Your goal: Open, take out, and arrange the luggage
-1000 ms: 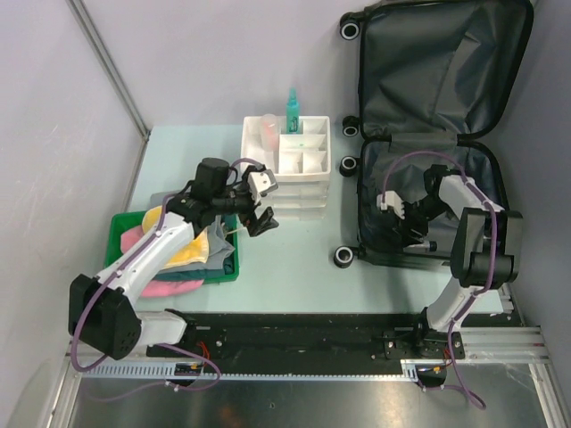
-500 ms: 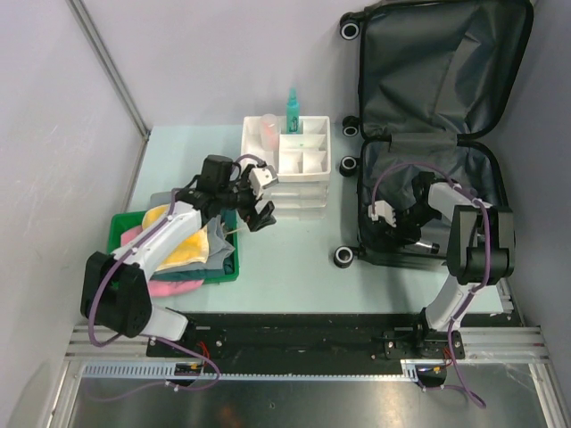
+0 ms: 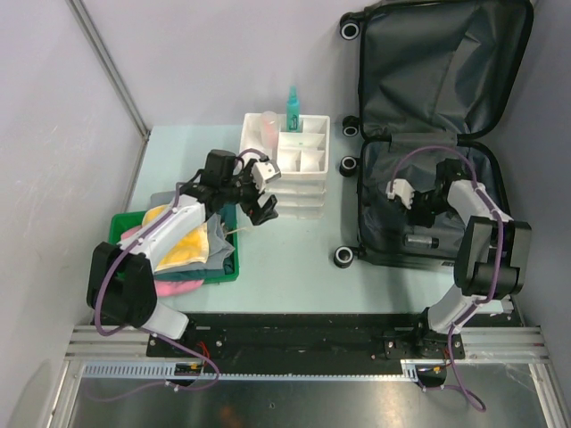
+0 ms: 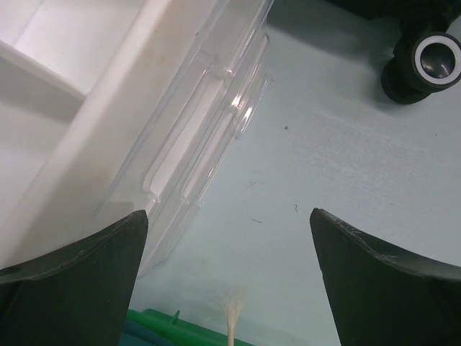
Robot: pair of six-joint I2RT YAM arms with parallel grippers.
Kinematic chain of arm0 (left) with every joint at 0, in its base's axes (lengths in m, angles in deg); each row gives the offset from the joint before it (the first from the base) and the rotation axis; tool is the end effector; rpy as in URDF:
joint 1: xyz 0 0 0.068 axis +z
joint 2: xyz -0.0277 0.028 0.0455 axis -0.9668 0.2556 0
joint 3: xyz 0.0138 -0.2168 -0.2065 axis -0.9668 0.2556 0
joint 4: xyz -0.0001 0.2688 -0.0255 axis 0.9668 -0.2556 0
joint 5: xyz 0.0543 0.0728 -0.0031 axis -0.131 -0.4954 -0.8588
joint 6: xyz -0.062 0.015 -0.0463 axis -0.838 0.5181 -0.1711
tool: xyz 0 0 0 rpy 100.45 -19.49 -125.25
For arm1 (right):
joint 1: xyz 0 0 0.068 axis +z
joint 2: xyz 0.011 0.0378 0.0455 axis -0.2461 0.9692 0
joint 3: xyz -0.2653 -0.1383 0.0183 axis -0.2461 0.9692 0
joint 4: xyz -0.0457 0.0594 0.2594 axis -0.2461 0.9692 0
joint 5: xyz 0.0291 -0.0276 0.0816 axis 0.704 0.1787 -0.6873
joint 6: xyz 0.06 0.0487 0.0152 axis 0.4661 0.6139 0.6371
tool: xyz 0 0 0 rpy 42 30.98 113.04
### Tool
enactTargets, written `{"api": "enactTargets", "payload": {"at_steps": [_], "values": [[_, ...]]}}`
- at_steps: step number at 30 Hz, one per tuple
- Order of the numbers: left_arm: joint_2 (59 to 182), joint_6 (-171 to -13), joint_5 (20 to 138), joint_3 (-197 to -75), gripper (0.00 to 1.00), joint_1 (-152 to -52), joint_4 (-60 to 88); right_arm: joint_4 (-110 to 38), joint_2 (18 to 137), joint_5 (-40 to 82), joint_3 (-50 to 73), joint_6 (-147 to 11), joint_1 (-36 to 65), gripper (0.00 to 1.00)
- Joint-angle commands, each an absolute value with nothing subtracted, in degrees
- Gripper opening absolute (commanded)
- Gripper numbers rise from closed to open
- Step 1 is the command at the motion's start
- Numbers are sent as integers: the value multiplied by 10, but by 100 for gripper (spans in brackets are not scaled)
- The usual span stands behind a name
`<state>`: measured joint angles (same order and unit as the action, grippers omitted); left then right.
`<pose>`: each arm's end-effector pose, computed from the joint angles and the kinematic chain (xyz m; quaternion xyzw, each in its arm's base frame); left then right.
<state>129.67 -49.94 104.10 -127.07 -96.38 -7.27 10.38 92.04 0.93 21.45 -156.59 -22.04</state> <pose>0.3127 -0.1613 0.2818 0.4878 0.7305 -0.2294 0.4193 0.3291 -0.0132 0.1972 -0.6004 0.7557 0.0941 0.2441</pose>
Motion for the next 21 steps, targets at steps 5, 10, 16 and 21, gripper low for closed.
{"api": "enactTargets", "payload": {"at_steps": [5,10,16,21], "values": [[1309,-484,1044,-1299,100,-959,-42,212,908,0,166,-1612,-262,61],[1308,-488,1043,-1298,100,-959,-41,248,934,22,166,-1676,-273,62],[1298,-492,1049,-1294,100,-958,-39,222,991,50,167,-1694,-276,61],[1264,-481,1053,-1290,100,-966,-30,195,994,69,194,-1703,-273,60]]}}
